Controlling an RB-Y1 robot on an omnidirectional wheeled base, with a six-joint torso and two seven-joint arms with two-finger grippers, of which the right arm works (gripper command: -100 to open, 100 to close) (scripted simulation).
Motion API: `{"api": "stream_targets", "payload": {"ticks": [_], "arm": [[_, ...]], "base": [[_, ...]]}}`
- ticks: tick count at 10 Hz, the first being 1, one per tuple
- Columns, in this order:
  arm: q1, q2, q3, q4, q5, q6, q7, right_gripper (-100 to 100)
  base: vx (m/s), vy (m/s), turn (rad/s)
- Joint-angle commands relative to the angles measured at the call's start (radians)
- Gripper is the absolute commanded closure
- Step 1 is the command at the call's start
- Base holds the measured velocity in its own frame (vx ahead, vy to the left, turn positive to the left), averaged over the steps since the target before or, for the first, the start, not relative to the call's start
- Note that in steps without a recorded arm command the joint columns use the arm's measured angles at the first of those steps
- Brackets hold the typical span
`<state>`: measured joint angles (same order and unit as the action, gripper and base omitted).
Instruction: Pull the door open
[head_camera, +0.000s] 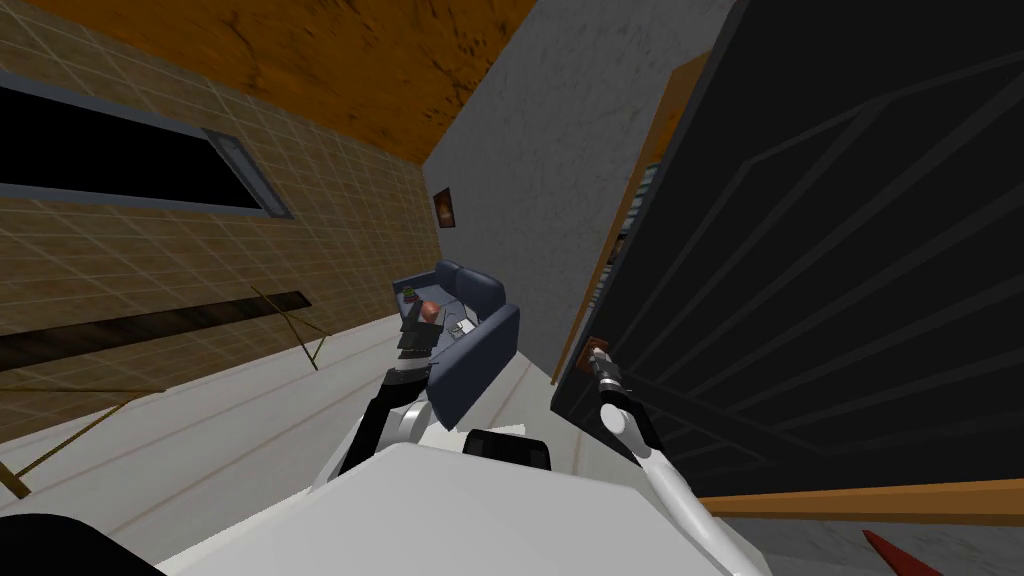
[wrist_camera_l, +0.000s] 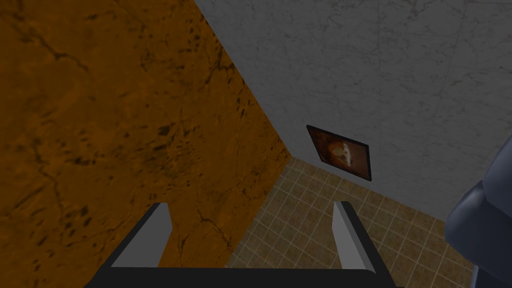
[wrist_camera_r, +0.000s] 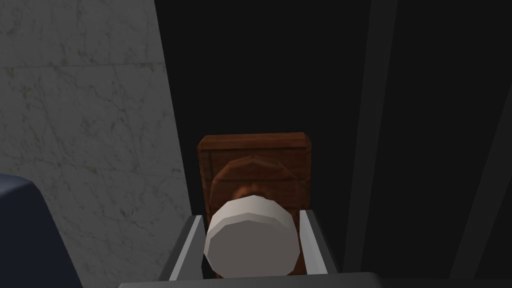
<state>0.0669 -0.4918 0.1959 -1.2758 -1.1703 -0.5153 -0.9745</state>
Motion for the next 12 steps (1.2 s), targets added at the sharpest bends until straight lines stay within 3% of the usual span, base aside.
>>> {"api": "stream_targets", "payload": {"ticks": [1,4,5,6,12], "arm": [[0.009,-0.012,0.022,-0.009,0.002,-0.001,-0.015,100],[0.021,-0.038,0.053,-0.026,0.005,-0.008,-0.042,100],[0.016,-0.033,0.045,-0.024,0.005,-0.007,-0.034,100],[0.025,-0.047,0.067,-0.032,0.008,-0.011,-0.050,100],[0.049,-0.102,0.125,-0.064,0.016,-0.035,-0.102,100]], "base": [[-0.245,-0.034,0.127],[-0.246,-0.057,0.121],[-0.115,-0.014,0.040],[-0.184,-0.010,0.115],[-0.217,-0.058,0.130]]}}
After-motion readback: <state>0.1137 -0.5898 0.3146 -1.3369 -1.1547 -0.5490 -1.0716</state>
